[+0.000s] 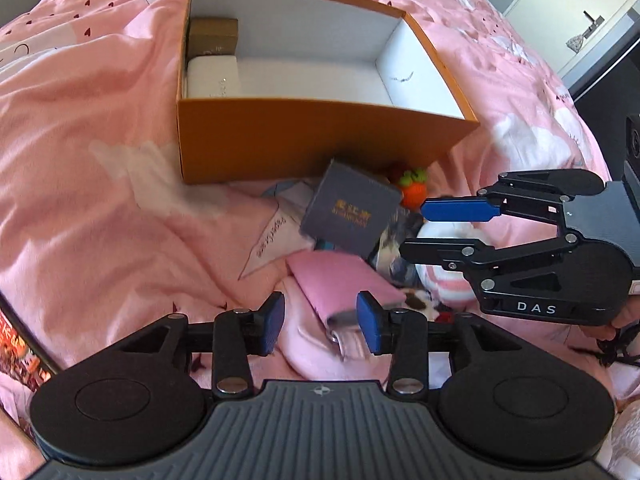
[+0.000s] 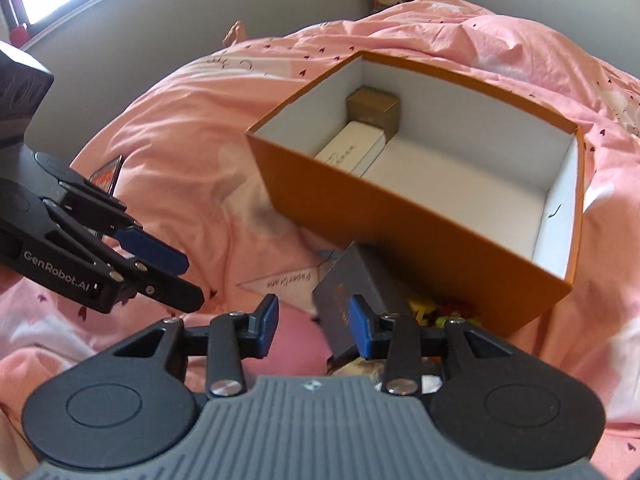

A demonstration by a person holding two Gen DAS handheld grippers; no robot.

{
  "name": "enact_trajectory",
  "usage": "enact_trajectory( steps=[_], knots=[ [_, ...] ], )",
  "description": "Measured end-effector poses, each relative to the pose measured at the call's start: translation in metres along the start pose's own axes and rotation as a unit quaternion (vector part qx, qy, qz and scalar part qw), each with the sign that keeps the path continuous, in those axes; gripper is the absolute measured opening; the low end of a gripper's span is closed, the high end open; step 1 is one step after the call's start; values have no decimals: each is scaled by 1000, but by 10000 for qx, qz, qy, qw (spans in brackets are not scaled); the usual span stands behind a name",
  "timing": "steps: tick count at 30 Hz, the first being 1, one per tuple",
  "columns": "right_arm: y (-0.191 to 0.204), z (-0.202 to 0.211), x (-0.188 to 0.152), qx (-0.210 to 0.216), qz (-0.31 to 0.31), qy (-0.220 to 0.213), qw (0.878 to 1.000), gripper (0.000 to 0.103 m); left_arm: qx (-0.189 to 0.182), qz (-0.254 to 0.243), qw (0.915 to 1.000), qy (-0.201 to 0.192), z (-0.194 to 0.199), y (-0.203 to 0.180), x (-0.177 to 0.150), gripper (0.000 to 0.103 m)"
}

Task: Organize objects
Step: 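Reach the left tool to the pink backpack while the right tool reaches the pink card holder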

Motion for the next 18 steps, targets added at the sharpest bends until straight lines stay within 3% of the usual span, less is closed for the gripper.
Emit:
enact_trajectory(
  steps=[3, 6, 8, 14, 18],
  knots=[
    [12, -1, -15, 140, 134, 272, 9994, 42, -95, -385, 9990, 193, 4, -9, -10, 55],
    [23, 1, -25, 278, 281, 501, 9980, 49, -109, -777, 9966, 260, 7, -16, -18, 58],
    [30, 1, -31, 309, 419, 615, 9967, 51, -116, -930, 9950, 342, 5, -17, -26, 65],
    [31, -13, -41, 238, 367, 1126, 9927, 53, 169, -1495, 9873, 503, -12, -25, -42, 65],
    [34, -24, -44, 188, 410, 1308, 9904, 50, 120, -1397, 9890, 465, -23, -24, -43, 60]
  ],
)
Point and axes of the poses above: each gripper's, at about its wrist camera, not at the fingertips, and z roughly against the way its jaws point, y to its left, x to its top, the point moved 3 cm from there along -z, roughly the way its jaws point, and after that the axes turned 12 degrees about -y, right-handed, at the moved point
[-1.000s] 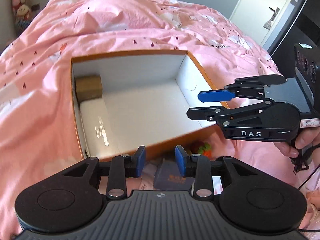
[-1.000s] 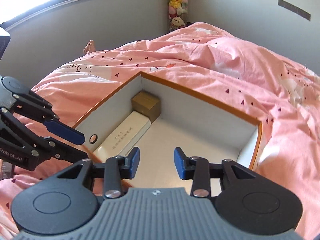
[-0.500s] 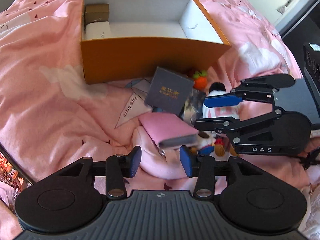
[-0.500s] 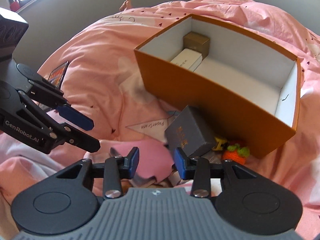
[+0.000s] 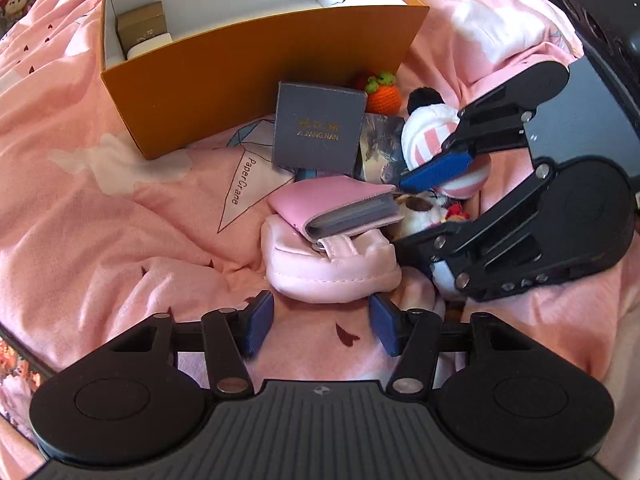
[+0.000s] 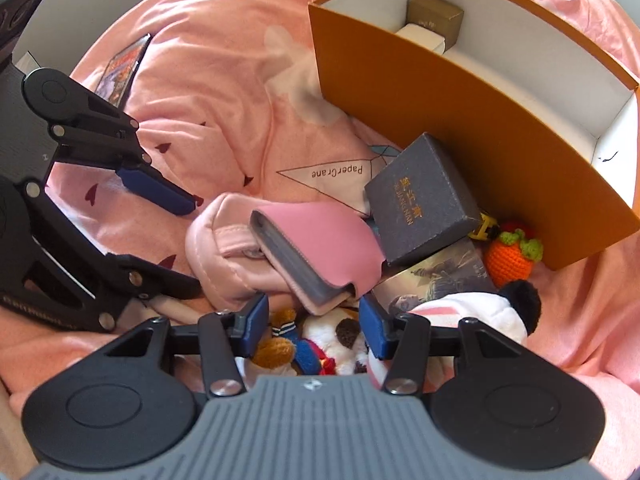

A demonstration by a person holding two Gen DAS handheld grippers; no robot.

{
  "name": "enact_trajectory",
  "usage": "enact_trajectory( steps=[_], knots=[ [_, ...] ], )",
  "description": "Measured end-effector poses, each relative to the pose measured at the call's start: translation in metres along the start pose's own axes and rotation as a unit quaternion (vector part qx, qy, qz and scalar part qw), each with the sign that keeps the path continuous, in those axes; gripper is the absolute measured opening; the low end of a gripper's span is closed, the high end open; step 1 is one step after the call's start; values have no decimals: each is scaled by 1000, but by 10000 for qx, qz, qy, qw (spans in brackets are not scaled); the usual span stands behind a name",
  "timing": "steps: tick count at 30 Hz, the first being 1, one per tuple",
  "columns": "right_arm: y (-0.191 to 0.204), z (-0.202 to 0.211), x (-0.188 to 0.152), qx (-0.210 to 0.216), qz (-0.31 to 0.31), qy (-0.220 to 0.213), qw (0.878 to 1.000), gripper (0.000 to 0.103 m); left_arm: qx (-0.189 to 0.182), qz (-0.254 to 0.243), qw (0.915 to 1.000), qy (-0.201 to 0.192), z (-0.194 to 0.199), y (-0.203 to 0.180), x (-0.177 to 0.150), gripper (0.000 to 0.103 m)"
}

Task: Organize objects
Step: 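Reach the left tool to the pink backpack while the right tool reaches the pink card holder, then grip the backpack handle with the left tool while the right tool grips the card holder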

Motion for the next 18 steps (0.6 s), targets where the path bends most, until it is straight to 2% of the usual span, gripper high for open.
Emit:
enact_trajectory(
  steps=[2, 5, 6, 9, 12, 15, 18],
  knots=[
    [-1, -6, 1, -16, -24, 51, 10000, 46, 91, 57, 9999, -37, -4, 2, 1, 50],
    [-6, -7, 6, -73, -109, 2, 9999, 34, 263, 96, 9992, -301, -2, 6, 7, 44],
    [-9, -7, 8, -136, -131, -37, 9998, 24, 298, 141, 9986, -410, -1, 8, 10, 43],
    [-17, -7, 16, -187, -174, -185, 9995, 25, 372, 349, 9965, -668, -2, 18, 20, 43],
    [-24, -8, 25, -266, -132, -401, 9988, 26, 413, 400, 9948, -846, -7, 26, 28, 48],
    [-33, -12, 29, -441, -82, -535, 9976, 29, 305, 418, 9940, -968, -12, 30, 34, 51],
    [-43, -19, 28, -467, -161, -582, 9971, 29, 113, 578, 9930, -1021, -21, 37, 38, 60]
  ],
)
Point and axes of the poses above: each gripper's, at about its wrist camera, not at the fingertips, and z roughly against the way its jaws point, y to its left, x to its top, the point moved 3 cm from there along -z, roughly the way its jaws point, and after that the axes turned 12 degrees about -y, right-handed, at the moved point
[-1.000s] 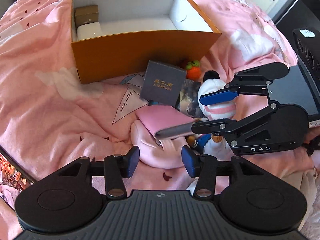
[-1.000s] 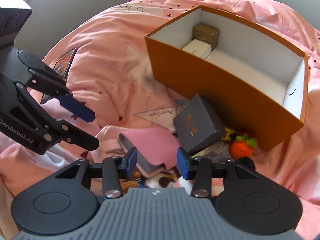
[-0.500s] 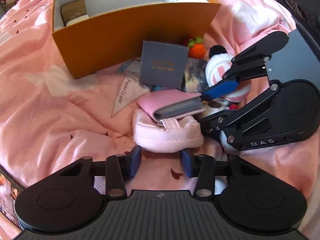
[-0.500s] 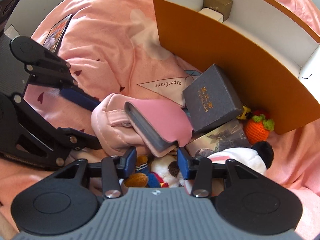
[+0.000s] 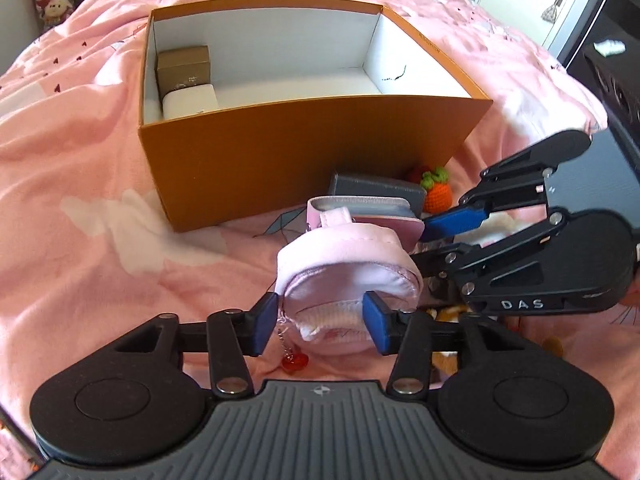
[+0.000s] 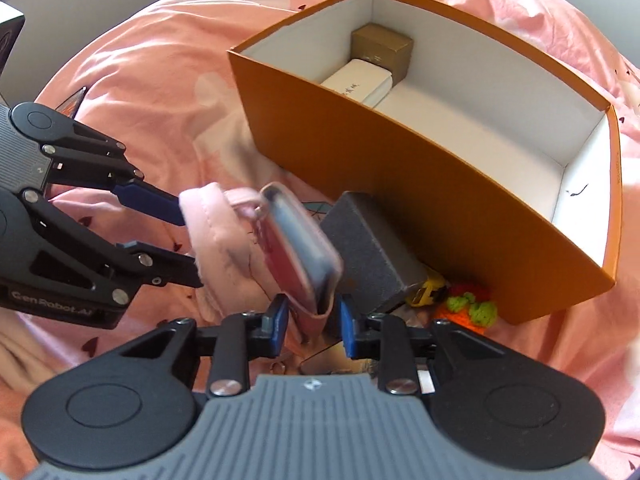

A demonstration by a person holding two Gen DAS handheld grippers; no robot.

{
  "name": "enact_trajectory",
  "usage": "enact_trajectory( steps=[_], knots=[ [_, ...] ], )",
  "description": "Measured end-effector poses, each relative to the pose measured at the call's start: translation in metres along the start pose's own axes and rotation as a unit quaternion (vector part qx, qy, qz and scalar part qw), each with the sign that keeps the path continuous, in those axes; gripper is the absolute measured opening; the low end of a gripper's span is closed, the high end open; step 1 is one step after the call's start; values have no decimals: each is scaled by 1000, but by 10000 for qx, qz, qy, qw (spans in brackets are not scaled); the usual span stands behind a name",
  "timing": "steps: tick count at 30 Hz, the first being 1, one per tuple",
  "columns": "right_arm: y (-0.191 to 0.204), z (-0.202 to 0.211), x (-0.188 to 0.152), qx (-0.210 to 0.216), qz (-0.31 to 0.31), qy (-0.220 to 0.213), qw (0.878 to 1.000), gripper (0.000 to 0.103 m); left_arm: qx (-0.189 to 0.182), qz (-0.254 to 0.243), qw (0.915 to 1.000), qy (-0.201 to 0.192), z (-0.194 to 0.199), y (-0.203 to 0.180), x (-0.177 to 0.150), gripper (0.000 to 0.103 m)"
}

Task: Organize objects
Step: 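Grip the backpack handle with the left tool while the right tool grips the card holder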

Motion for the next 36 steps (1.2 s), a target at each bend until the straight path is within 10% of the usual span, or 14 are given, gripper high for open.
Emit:
enact_trajectory(
  steps=[18, 28, 36],
  knots=[
    [-22, -21, -6, 353, -980, -473, 9934, 25, -516, -181, 9958, 731, -10, 4, -20, 85],
    [-20, -22, -6, 332, -899, -545, 9939, 25, -415, -83, 9979, 493, -39, 1, -17, 66],
    [-17, -13, -6, 155, -792, -738, 9940, 22, -416, 850, 9954, 174, -17, 20, -24, 27]
  ],
)
Point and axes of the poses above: each gripper's, at about its wrist camera, not at the fingertips, and z roughly against the way its jaws point, y to its left, x to its top, the point moved 3 cm from there along -z, roughly the way its jaws point, and after that the axes turned 12 degrees about -y, right-handed, at the moved point
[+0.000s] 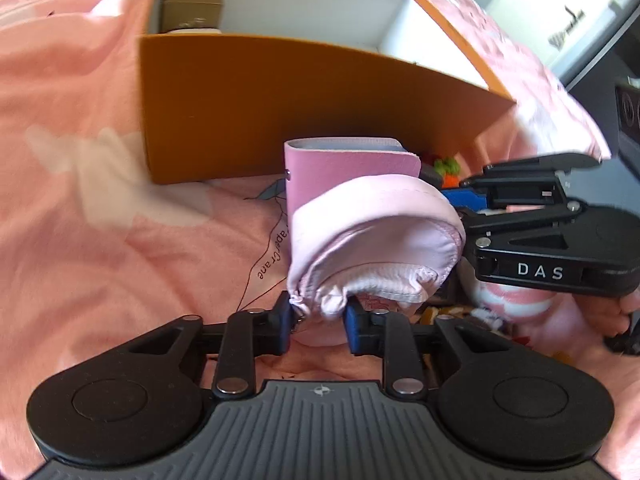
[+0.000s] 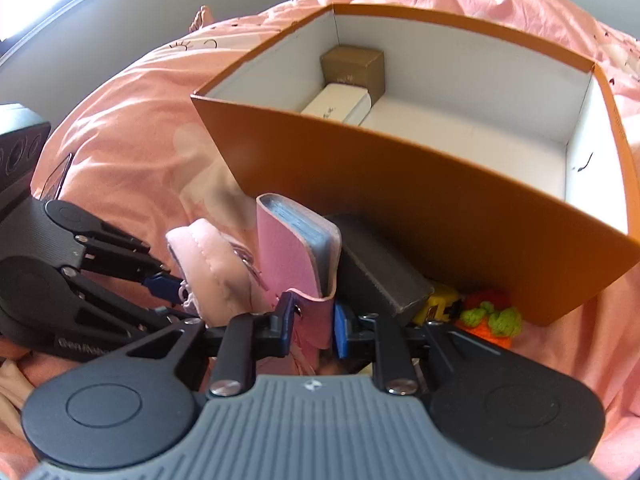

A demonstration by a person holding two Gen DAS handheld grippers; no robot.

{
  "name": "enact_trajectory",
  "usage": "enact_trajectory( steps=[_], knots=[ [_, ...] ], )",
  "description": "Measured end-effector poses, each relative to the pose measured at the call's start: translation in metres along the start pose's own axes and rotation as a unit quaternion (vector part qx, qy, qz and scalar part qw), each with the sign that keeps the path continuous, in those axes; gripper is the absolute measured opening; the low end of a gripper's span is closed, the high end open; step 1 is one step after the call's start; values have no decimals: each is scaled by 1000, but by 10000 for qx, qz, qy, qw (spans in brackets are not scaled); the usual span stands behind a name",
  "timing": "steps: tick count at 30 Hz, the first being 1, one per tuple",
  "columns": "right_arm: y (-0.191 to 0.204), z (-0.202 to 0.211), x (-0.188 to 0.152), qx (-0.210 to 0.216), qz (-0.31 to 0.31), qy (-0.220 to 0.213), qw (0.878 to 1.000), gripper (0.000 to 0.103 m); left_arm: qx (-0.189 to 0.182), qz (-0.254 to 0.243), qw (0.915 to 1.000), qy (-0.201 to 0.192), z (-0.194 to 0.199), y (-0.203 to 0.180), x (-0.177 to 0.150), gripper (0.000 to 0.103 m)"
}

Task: Organize objects
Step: 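Grip the backpack handle with the left tool while the right tool grips the card holder, then lift the pink backpack with the left tool while the right tool lifts the card holder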

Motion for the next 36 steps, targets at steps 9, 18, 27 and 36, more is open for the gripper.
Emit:
enact_trajectory(
  steps=[9, 18, 27, 36],
  knots=[
    [10, 26, 14, -172, 348, -348, 9986, 13, 46, 355, 9983, -461, 46, -3, 2, 20],
    [7, 58, 34, -79, 144, -551, 9983, 8, 252, 205, 9970, -697, 82, -5, 34, 20],
    [0, 99, 76, 7, 128, -960, 9953, 0, 447, 75, 9966, -693, 94, -10, 82, 20],
    [9, 45, 50, 540, 603, 278, 9963, 21, 582, 203, 9980, 121, 72, -4, 58, 20]
  ],
)
Point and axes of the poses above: each gripper's, at about its wrist camera, not at the fingertips, and z roughly against the way its jaws point, y to its left, x to its top, the point moved 3 cm from there along -z, roughly the way its jaws point, and after that the axes turned 12 degrees about -y, right-handed, at the moved point
